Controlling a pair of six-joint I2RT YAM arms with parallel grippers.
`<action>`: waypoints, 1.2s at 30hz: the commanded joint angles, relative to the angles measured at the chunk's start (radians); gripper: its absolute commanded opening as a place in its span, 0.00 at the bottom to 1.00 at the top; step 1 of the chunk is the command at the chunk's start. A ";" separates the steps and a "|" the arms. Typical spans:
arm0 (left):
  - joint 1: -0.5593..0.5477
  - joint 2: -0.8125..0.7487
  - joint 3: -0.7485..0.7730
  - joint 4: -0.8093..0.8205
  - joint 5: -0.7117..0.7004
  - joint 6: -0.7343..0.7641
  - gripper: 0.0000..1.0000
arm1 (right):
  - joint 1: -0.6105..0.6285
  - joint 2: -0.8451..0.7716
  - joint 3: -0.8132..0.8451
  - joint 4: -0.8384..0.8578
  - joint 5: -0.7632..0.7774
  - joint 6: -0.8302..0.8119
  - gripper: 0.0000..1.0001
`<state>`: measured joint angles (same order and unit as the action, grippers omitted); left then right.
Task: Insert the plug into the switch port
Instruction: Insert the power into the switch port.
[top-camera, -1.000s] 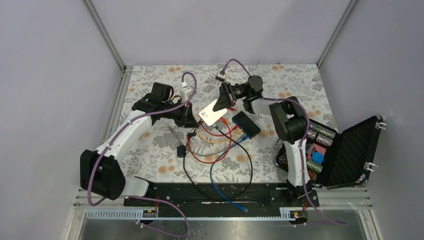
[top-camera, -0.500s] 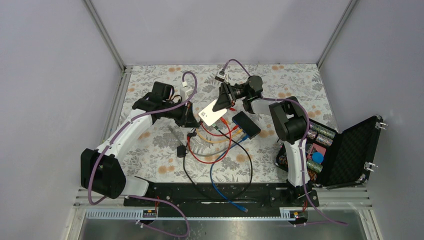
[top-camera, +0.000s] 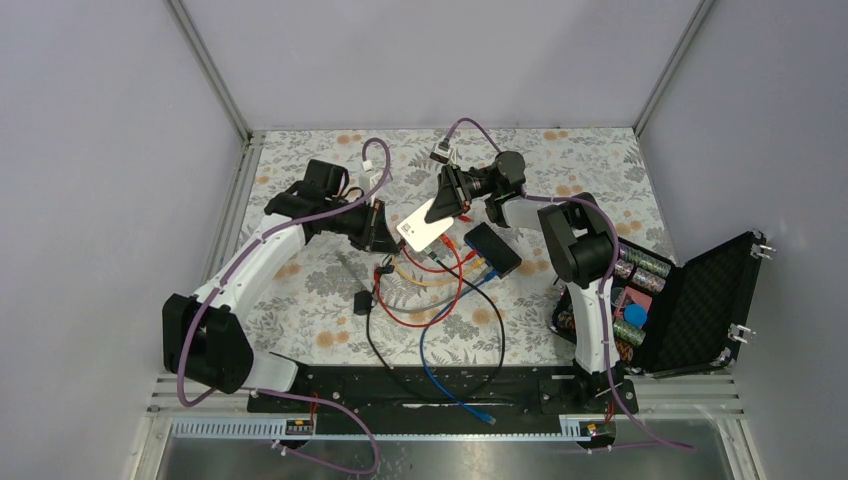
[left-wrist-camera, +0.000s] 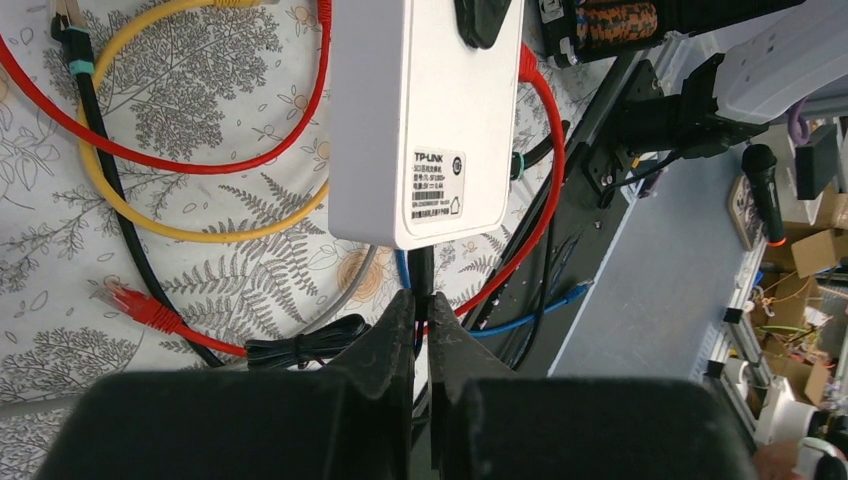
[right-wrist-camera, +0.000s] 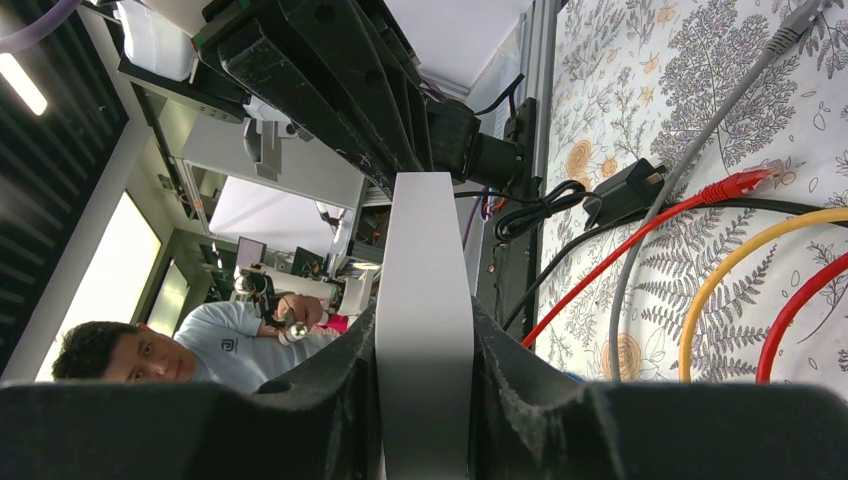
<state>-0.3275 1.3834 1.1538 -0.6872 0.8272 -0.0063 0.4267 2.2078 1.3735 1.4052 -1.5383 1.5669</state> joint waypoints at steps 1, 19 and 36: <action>-0.003 0.010 0.085 0.110 0.018 -0.054 0.00 | 0.056 0.002 0.010 0.069 -0.048 -0.021 0.03; -0.004 0.079 0.201 0.119 -0.009 0.013 0.00 | 0.134 0.019 -0.008 0.066 -0.063 -0.028 0.03; -0.034 0.073 0.152 0.289 -0.076 -0.094 0.00 | 0.154 0.021 0.007 0.066 -0.054 -0.029 0.05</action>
<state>-0.3477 1.4757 1.2613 -0.8345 0.7029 -0.1452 0.4492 2.2433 1.3724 1.4048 -1.5177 1.5478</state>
